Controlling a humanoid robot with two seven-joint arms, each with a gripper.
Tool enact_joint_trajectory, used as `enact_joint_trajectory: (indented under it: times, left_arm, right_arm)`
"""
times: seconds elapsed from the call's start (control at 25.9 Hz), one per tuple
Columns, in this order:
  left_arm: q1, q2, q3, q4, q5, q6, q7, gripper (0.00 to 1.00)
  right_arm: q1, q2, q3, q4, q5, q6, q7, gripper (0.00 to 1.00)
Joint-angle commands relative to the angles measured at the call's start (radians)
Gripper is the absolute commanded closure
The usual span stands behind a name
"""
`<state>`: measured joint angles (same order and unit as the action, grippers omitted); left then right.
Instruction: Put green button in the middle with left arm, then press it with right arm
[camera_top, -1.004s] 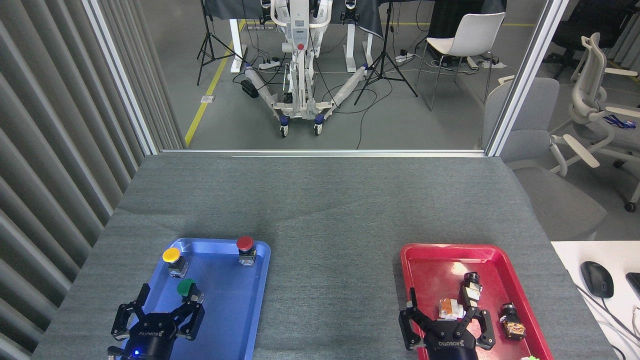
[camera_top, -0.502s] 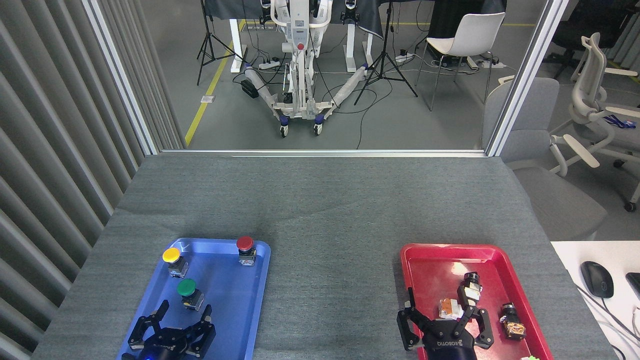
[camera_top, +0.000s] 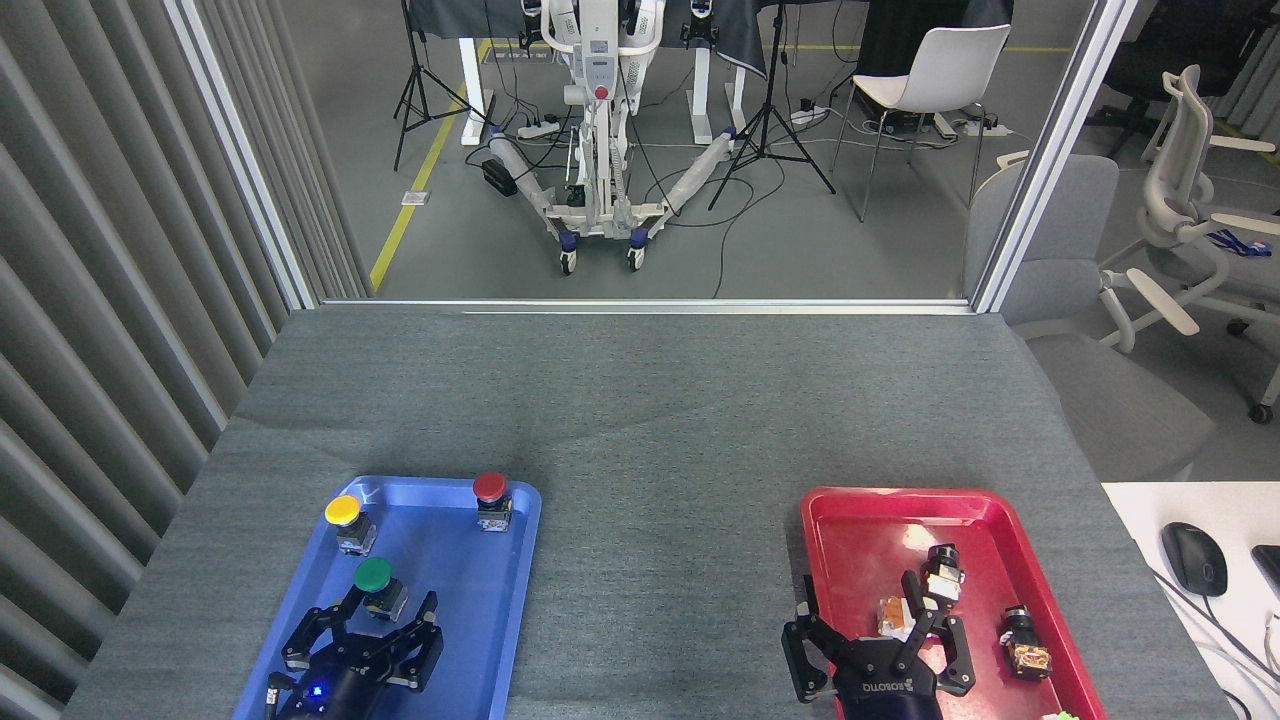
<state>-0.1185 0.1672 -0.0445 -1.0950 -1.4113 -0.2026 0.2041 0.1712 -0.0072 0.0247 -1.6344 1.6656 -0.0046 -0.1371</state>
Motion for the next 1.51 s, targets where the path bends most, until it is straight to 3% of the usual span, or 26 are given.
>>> enact_joint_trajectory:
  times: [0.0, 0.12, 0.23, 0.42, 0.5, 0.62, 0.7, 0.97, 1.04, 1.31, 1.47]
  left_arm:
    - [-0.02, -0.002, -0.015, 0.017, 0.002, 0.003, -0.008, 0.28]
    - [-0.04, -0.008, -0.015, 0.052, 0.002, 0.014, -0.009, 0.55]
    - [-0.043, -0.009, -0.015, 0.066, 0.005, 0.015, -0.009, 0.65]
    - [-0.03, 0.014, -0.015, 0.049, 0.0, -0.035, 0.008, 1.0]
    - [-0.017, 0.035, -0.015, -0.043, 0.002, -0.115, 0.031, 1.0]
    - [-0.004, 0.045, -0.025, -0.152, -0.003, -0.144, 0.038, 1.0]
    - [-0.064, 0.018, -0.138, -0.147, -0.044, -0.135, 0.04, 1.0]
    - [-0.309, -0.164, -0.413, 0.17, -0.222, -0.115, 0.046, 1.0]
    - [-0.322, -0.213, -0.426, 0.253, -0.236, -0.126, 0.057, 1.0]
    - [-0.368, -0.293, -0.436, 0.44, -0.239, -0.172, 0.058, 1.0]
    - [-0.382, -0.302, -0.437, 0.458, -0.241, -0.172, 0.06, 1.0]
  right_arm:
    - [-0.001, 0.0, 0.001, 0.001, -0.001, 0.002, -0.001, 0.0]
    - [-0.001, 0.007, 0.003, 0.001, -0.001, 0.002, 0.001, 0.0]
    - [-0.001, 0.018, 0.004, 0.001, -0.001, 0.002, 0.001, 0.0]
    - [-0.001, 0.016, 0.004, 0.004, -0.003, 0.002, 0.002, 0.0]
    - [-0.001, 0.016, 0.004, 0.004, -0.003, 0.005, 0.007, 0.0]
    - [-0.001, 0.016, 0.009, 0.005, -0.006, 0.028, 0.01, 0.0]
    - [-0.002, 0.016, 0.009, 0.001, -0.015, 0.031, 0.008, 0.0]
    - [-0.01, 0.015, 0.009, -0.001, -0.047, 0.031, 0.008, 0.0]
    - [-0.012, 0.015, 0.009, 0.001, -0.047, 0.029, 0.008, 0.0]
    - [-0.012, 0.021, 0.011, 0.004, -0.05, 0.025, 0.005, 0.0]
    - [-0.013, 0.021, 0.015, 0.01, -0.052, 0.025, 0.005, 0.0]
